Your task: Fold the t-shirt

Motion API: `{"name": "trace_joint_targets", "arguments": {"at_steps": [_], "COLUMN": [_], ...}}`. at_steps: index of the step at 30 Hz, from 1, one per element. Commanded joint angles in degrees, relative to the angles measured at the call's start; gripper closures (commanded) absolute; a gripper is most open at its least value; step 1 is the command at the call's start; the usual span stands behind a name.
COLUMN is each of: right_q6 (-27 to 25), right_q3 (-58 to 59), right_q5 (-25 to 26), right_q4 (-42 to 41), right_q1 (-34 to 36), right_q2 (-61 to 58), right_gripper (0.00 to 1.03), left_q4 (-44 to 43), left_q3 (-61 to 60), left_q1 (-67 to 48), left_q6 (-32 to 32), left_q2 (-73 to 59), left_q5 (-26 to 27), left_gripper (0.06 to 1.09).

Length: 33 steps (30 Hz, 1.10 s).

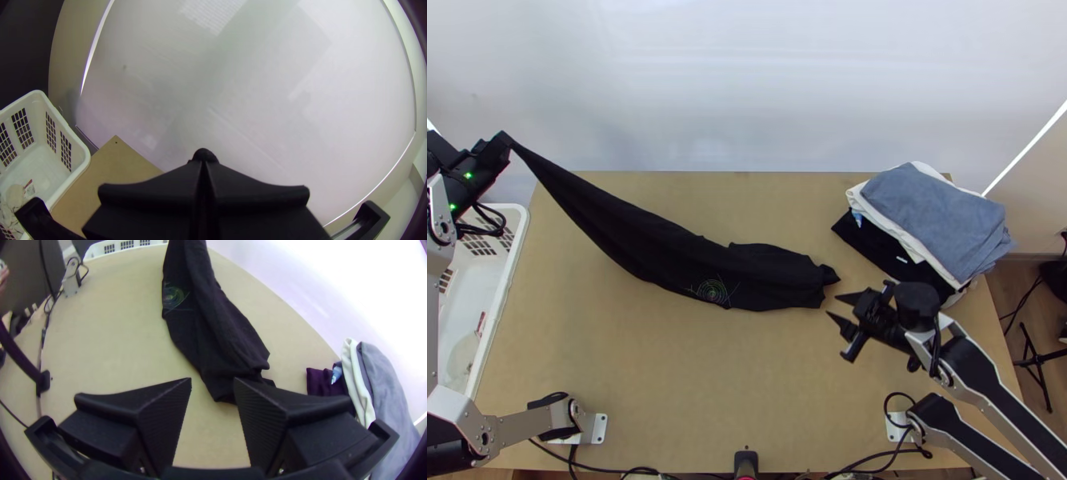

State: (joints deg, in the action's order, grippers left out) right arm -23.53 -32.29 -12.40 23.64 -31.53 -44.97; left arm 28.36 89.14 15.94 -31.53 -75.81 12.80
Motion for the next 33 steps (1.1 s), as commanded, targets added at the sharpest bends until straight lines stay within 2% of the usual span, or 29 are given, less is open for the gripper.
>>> {"name": "trace_joint_targets", "arguments": {"at_steps": [1,7,11,19,33], "right_q6": [-13.1,-25.3,-28.9,-30.8,-27.8], "right_q3": [5.0,7.6,9.5,9.3,2.9], "right_q5": [1.7,4.0,5.6,5.7,5.8], "right_q4": [-1.8,-8.1,-12.7,-20.6,-28.3], "right_q1": [-2.1,-2.1,-1.4,1.7,1.9], "right_q2": [3.3,2.2,0.5,-7.0,-20.9], "right_gripper": [0.56,0.56,0.56,0.55,0.55], "left_q4": [0.0,0.1,0.3,0.2,0.0], "left_q3": [0.0,0.2,0.1,0.2,0.6], "left_q1": [-0.1,-0.1,-0.1,-0.1,-0.6], "left_q6": [-0.2,-0.4,-0.4,-0.4,-0.5], "left_q2": [0.0,0.0,0.1,0.0,-0.4], "left_q5": [-0.1,-0.1,-0.1,-0.3,-1.0], "left_gripper": [1.05,1.05,1.05,1.05,1.05]}}
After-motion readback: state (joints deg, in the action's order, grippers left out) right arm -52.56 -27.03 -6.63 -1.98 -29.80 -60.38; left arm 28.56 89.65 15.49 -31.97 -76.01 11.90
